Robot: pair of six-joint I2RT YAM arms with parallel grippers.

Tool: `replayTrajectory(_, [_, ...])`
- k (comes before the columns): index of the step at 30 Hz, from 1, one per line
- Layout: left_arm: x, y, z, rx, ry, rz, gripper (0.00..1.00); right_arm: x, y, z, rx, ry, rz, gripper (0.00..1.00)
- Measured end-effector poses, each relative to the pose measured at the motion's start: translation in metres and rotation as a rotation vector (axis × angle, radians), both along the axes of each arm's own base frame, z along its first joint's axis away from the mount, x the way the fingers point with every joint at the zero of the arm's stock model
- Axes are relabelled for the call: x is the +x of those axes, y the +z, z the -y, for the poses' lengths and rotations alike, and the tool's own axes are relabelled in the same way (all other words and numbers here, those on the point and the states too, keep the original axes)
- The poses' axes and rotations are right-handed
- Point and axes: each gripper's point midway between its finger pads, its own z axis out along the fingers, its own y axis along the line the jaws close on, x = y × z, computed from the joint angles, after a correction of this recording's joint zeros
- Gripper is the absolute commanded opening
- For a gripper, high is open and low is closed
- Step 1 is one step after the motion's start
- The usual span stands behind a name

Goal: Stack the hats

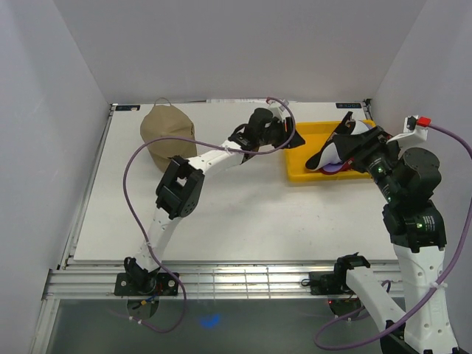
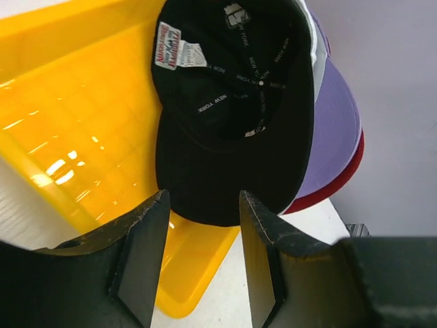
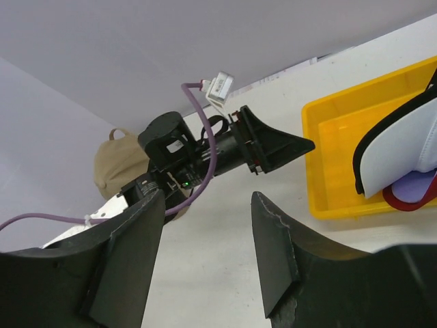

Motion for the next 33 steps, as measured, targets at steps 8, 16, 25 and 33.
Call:
replayTrajectory(8, [-0.03, 0.015, 0.046, -0.084, -0.08, 0.044, 0.56, -0.006, -0.02, -0.004, -0.016, 0.033, -0.068, 0.57])
replayTrajectory(16, [-0.033, 0.048, 0.061, -0.166, -0.078, 0.093, 0.56, -0.007, -0.027, -0.007, -0.025, 0.053, -0.086, 0.56])
replayTrajectory(25, [-0.022, 0.021, 0.072, -0.16, -0.061, 0.085, 0.55, -0.008, -0.027, -0.008, -0.031, 0.064, -0.082, 0.55])
replayTrajectory(33, [-0.026, -0.006, 0.079, -0.134, -0.065, 0.049, 0.55, -0.01, -0.027, -0.009, -0.042, 0.072, -0.075, 0.55])
